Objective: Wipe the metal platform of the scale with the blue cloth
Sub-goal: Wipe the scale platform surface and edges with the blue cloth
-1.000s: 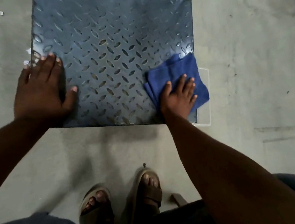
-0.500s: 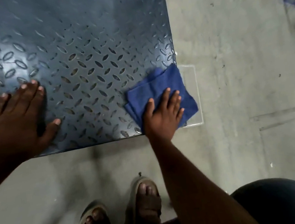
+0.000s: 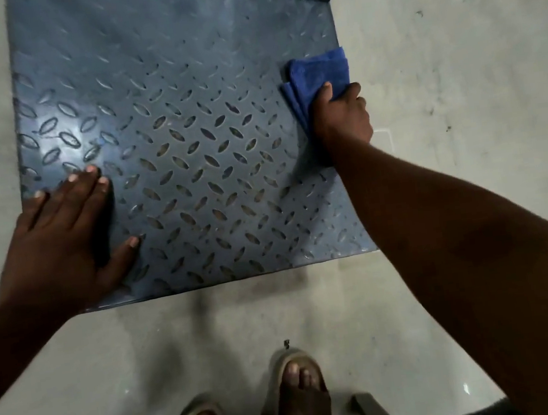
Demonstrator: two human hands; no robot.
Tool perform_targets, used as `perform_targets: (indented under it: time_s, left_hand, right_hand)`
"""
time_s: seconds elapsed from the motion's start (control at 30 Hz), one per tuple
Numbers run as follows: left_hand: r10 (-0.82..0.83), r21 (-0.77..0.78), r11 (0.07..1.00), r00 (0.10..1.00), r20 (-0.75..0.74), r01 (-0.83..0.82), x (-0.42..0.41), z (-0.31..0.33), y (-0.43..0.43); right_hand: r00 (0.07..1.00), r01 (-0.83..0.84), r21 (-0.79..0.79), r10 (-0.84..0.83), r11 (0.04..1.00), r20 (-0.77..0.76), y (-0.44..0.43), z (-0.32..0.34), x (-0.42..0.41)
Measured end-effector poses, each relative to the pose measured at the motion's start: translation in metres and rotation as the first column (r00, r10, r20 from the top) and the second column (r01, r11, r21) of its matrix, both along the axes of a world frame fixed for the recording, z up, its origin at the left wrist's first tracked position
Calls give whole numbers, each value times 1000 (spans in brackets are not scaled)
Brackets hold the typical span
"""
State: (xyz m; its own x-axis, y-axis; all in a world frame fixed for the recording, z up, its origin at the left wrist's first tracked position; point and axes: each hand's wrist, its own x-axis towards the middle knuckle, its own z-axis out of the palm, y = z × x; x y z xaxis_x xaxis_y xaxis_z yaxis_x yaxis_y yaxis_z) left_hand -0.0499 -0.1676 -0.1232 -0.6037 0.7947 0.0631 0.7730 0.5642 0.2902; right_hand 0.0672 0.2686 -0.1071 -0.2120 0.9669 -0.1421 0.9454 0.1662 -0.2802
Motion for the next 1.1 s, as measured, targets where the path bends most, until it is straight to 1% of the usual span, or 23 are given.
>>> perform_targets:
  time_s: [0.13, 0.2, 0.33, 0.47, 0.57, 0.7, 0.8, 0.87, 0.93, 0.97, 1.0, 1.03, 1.07, 1.1]
  left_hand:
    - [13, -46, 999, 1000, 24, -12, -1, 0, -1]
    - [25, -52, 998, 999, 27, -23, -1, 0, -1]
    - [22, -82, 996, 998, 61, -17, 1, 4, 1]
    - [-2, -95, 995, 998, 67, 9, 0, 6, 3]
    - [9, -79, 997, 999, 34, -6, 1, 4, 1]
    - [8, -40, 999, 1000, 5, -8, 1, 1, -1]
    - [18, -11, 1000, 1000, -14, -18, 3, 1, -1]
    - [20, -7, 1000, 1000, -20, -20, 4, 0, -1]
    - [12, -10, 1000, 999, -31, -12, 3, -2, -2]
    - [9, -16, 1000, 999, -35, -10, 3, -2, -3]
    - [5, -28, 1000, 999, -38, -6, 3, -2, -3]
    - [2, -41, 999, 999, -38, -3, 3, -1, -3]
    - [-1, -49, 999, 999, -39, -1, 3, 0, -2]
    - [-5, -54, 999, 999, -39, 3, 3, 1, -1]
  right_hand:
    - [997, -80, -90, 78, 993, -22, 18, 9, 17]
    - [999, -51, -141, 48, 989, -22, 6, 12, 36]
    - [998, 34, -231, -22, 972, 58, -29, 17, 92]
    - [995, 55, -232, -34, 971, 95, -56, 17, 127]
    - [999, 14, -190, -5, 982, 48, -54, 15, 128]
    - [998, -63, -145, 65, 987, 11, -19, 16, 90]
    - [996, -72, -90, 67, 993, -57, 12, 15, 17]
    - [995, -62, -19, 60, 998, -84, 28, 10, -32]
    - [994, -101, 45, 103, 994, -34, 33, 5, -69]
    - [986, -166, 55, 165, 985, 23, 28, 4, -82]
    - [958, -282, 54, 279, 958, 59, 19, 3, -94]
    - [890, -455, 54, 451, 889, 66, 6, 3, -102]
    - [755, -656, 65, 654, 752, 57, -7, 3, -107]
    - [559, -829, 79, 827, 554, 56, -18, 2, -106]
